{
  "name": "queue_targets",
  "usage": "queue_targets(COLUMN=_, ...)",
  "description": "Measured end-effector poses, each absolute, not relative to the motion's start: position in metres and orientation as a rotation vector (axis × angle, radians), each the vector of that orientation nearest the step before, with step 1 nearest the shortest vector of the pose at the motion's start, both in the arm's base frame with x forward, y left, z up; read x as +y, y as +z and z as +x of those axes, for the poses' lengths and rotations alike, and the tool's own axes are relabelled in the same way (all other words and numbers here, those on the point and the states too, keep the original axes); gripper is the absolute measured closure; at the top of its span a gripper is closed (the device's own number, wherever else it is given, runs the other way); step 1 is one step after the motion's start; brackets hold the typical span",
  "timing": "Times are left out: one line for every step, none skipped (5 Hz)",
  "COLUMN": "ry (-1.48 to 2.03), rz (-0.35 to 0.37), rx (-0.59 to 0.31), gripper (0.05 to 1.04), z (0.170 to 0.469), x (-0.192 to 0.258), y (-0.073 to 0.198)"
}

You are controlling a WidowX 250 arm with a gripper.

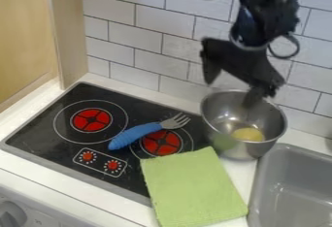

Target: Move the yellow object to silver pot

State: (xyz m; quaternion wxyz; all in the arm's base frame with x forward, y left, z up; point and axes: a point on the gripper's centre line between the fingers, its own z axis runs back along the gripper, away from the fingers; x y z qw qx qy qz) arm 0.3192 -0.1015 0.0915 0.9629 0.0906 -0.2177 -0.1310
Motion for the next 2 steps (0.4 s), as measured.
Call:
queue_targets(ry=-0.232, rz=0.18, rx=-0.497, gripper=0.085, z=0.3126, x=-0.0952, y=0.1152)
queue_targets(ry=-0.224, rz=0.179, rx=-0.497, gripper=0.085, z=0.3117, x=-0.0947, y=0.1157)
